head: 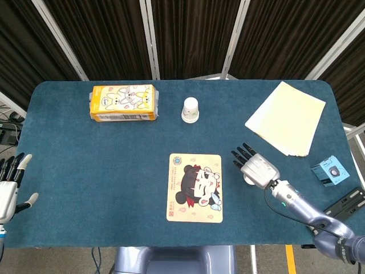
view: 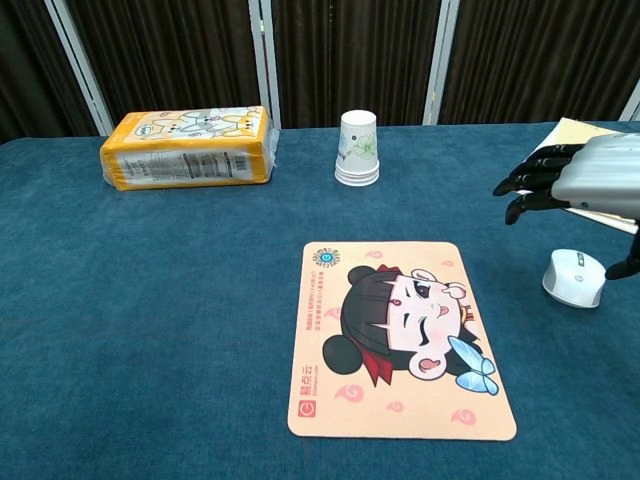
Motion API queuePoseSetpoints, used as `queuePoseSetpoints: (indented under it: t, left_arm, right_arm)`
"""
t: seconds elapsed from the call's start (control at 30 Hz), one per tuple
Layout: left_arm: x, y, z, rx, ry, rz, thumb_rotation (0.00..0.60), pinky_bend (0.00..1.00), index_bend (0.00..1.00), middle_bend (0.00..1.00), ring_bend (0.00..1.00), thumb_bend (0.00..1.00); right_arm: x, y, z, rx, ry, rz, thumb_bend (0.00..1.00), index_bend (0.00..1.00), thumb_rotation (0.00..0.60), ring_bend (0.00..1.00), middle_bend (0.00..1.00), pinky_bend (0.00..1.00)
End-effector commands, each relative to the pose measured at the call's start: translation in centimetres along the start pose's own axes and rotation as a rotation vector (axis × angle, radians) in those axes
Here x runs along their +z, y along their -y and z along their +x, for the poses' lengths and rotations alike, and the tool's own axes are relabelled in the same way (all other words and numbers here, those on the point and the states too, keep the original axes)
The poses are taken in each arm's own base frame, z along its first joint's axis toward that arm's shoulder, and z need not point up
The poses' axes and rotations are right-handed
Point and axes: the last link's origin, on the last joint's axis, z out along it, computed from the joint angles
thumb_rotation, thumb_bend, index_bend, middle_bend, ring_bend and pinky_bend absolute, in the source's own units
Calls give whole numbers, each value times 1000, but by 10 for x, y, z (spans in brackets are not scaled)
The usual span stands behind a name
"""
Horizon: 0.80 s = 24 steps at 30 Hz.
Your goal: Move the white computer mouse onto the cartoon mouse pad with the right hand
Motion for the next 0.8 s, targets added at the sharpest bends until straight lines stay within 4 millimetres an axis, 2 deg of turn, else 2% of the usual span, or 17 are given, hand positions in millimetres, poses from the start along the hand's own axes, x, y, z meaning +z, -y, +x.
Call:
queuePoseSetpoints:
  t: [0.03,0.33,0.57,0.8]
  left_arm:
    - [0,0,0,-1,1,0,600,0,0,0,0,237]
    - [0,0,0,2,0,1,600,0,0,0,0,237]
    - [0,0,0,0,0,2,600,0,0,0,0,238]
    - [0,0,0,0,0,4,600,0,0,0,0,238]
  right_arm:
    - [14,-4,-4,-63,64,11,71,192,600,0,58,0]
    - [20,-11,-15,-90,129,-8,72,192,600,0,57,0]
    - [20,-18,-11,-90,135,-20,68,192,600,0,57,0]
    - [21,-33,3,-26,133,-36,37,192,600,0,58,2]
